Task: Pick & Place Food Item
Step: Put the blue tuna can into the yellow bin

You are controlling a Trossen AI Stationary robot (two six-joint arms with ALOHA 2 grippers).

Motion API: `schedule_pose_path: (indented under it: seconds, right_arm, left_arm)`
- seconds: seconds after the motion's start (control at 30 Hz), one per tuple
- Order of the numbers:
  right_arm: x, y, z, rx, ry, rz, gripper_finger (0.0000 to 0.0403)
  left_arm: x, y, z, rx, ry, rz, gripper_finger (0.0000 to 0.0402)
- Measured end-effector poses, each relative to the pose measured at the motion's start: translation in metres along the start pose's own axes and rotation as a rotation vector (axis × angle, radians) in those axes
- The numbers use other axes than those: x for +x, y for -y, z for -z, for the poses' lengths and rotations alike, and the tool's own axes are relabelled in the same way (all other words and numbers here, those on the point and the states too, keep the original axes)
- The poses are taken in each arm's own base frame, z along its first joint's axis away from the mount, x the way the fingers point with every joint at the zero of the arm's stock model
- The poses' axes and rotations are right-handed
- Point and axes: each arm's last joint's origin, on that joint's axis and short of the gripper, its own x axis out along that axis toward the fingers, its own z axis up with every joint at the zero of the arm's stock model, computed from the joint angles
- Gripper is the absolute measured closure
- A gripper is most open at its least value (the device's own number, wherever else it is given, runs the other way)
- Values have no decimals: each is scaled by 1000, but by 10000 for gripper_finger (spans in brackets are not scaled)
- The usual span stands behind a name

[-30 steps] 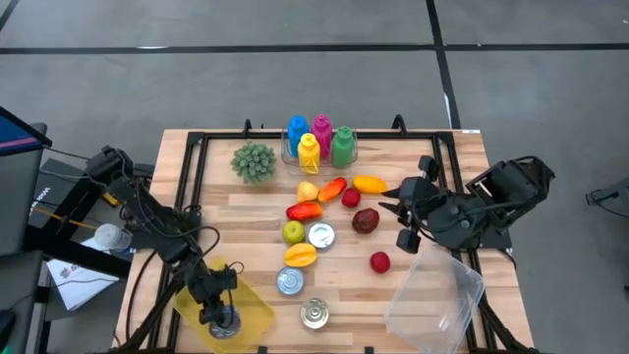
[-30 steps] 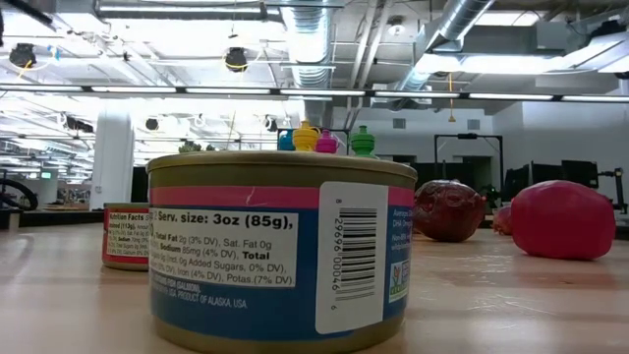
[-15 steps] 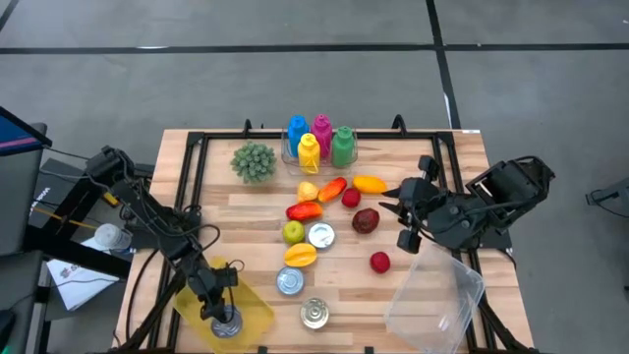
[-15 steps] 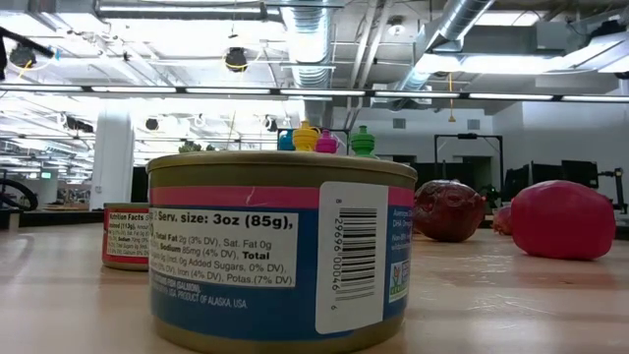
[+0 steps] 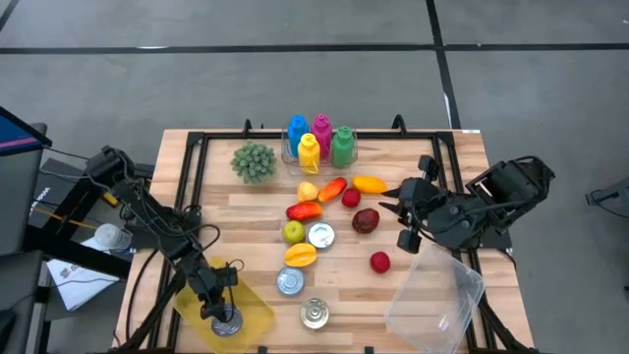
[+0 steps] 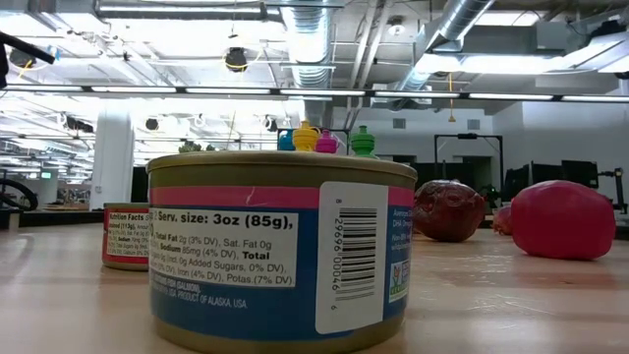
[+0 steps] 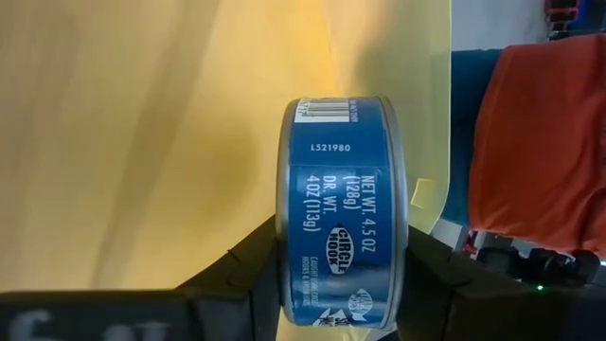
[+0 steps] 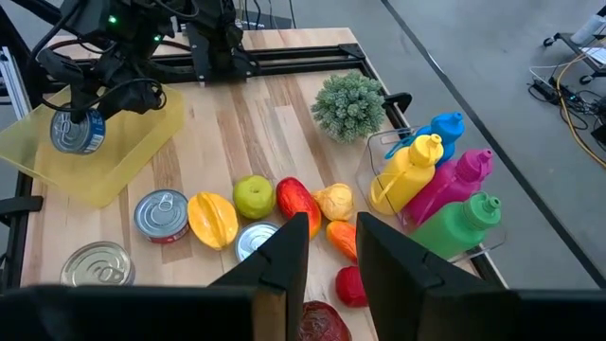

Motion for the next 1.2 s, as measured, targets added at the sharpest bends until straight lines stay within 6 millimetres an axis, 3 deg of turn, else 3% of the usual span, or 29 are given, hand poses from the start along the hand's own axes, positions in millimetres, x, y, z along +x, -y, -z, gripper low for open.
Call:
schedule_pose_path:
  seconds: [0.3,0.73,0.93,1.2]
  right_arm:
    - [0,0,0,1,0,0,317]
    - [0,0,0,3,0,-1,317]
    - [0,0,0,4,2,-1,317]
    - [0,-1,-1,8,4,-4,317]
  left_arm:
    - [0,-2,0,8,4,-21,235]
    - [0,-8,1,65,-11,-80,121]
    - [-7,-10,3,39,-61,-98,117]
    - [-32,-10,4,12,-45,-100,126]
